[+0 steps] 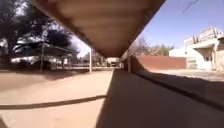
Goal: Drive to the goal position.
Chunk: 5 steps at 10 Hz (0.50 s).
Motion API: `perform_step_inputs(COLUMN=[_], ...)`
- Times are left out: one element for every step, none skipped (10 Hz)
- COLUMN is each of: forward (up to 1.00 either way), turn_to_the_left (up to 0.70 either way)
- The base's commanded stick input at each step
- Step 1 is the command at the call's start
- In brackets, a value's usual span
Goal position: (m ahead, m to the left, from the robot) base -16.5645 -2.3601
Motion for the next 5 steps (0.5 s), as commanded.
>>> perform_step_inputs(forward=[0.85,0.85,0.85,0.85,0.85], turn_to_the_left=[0.00,0.00,0.00,0.00,0.00])
